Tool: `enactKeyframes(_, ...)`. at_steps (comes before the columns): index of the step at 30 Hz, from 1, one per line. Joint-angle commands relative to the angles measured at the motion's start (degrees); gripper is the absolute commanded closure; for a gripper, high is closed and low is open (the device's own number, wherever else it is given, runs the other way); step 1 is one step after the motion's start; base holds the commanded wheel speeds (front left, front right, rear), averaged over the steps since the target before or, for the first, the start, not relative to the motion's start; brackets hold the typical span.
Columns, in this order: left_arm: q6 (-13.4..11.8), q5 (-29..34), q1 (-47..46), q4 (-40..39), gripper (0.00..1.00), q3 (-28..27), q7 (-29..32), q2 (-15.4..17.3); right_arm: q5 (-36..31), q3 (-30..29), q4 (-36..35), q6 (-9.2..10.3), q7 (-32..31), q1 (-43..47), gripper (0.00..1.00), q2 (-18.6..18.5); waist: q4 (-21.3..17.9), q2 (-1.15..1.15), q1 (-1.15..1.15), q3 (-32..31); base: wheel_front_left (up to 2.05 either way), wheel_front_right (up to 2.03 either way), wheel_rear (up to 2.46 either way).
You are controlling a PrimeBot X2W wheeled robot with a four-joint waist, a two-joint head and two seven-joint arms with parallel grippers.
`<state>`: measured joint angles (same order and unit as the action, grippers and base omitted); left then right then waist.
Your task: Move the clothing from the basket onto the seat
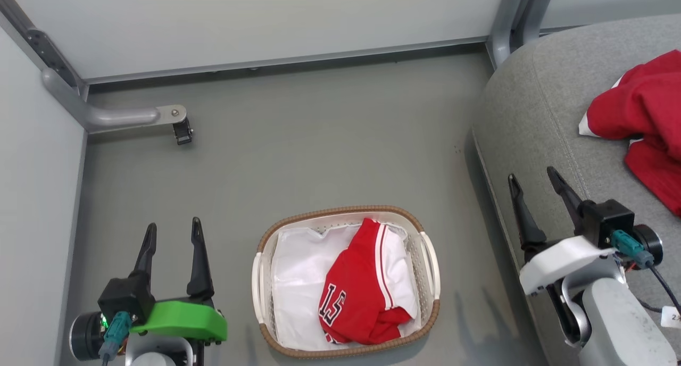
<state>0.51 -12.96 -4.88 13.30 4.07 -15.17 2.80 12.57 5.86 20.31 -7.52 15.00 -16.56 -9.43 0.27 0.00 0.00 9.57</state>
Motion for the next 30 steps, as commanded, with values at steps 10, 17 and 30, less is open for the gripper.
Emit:
enactKeyframes(10,0.53,0.31,3.65,0.05,0.0,0.31,0.03,0.2,-0.8,-0.69,1.87,0.06,0.27,4.29,0.0,0.94,-0.27,0.0,0.0,-3.64,0.0,0.0,0.0)
enactKeyframes(17,0.77,-0.43,1.94,0.71,0.0,1.65,0.03,0.2,-0.19,-0.3,1.27,0.06,0.27,2.82,0.0,0.73,-0.6,0.0,0.0,-2.22,0.0,0.0,0.0)
enactKeyframes(30,2.51,-3.63,-6.72,8.4,0.0,10.55,0.03,0.21,1.9,2.47,-5.12,0.06,0.27,-4.67,0.0,-0.01,-4.72,0.0,0.0,9.01,0.0,0.0,0.0)
